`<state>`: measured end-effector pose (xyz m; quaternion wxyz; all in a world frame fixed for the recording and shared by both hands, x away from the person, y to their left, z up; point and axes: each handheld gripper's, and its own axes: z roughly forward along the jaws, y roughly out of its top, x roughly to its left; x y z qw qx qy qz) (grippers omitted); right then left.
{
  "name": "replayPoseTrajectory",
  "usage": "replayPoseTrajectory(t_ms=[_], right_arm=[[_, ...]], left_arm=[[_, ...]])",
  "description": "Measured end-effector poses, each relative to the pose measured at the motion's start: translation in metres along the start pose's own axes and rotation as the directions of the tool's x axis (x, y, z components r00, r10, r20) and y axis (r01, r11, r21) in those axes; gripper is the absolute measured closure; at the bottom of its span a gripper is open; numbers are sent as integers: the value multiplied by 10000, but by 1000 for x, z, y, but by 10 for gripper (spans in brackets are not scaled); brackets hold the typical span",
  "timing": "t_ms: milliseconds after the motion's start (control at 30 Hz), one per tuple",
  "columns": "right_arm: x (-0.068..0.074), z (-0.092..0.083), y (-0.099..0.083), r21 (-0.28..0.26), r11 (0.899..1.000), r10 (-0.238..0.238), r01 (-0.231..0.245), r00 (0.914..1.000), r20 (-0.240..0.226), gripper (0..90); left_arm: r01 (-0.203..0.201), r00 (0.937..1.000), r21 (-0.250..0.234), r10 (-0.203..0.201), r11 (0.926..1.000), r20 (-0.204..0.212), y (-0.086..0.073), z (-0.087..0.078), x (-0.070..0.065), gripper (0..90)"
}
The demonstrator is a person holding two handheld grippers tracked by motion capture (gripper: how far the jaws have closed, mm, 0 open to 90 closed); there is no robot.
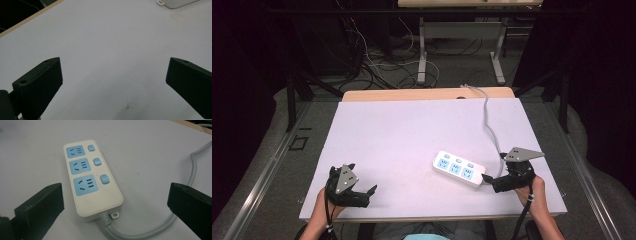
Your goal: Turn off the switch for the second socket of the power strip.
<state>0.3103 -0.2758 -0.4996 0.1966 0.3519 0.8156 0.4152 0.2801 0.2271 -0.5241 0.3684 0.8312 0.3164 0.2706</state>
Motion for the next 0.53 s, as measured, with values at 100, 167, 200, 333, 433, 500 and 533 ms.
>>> replayPoseTrajectory(t_ms=[100,167,200,333,433,500,533], right_arm=[[0,-3,-4,-8,10000,53,-53,10000,82,3],[0,-5,-7,-18,9999,150,-150,9999,61,3],[-1,-6,-9,4,9999,112,-113,9999,86,3],[-1,-7,-14,79,9997,226,-227,9997,132,3],[-1,-8,-16,-2,9997,242,-242,9995,177,3],[-1,-8,-16,7,9996,279,-279,9993,237,3],[-1,-8,-15,11,9997,255,-255,9994,233,3]], left_arm=[[6,10000,2,-6,10000,0,0,0,0,4],[10,10000,0,-10,10000,-8,0,0,0,4],[3,10000,13,-3,10000,-12,0,0,0,4],[9,10000,28,-9,10000,-14,0,0,0,4],[93,10000,-24,-93,10000,1,0,1,-1,4],[12,10000,0,-12,10000,-29,0,0,-1,4],[31,10000,-31,-31,10000,-40,0,1,-1,4]])
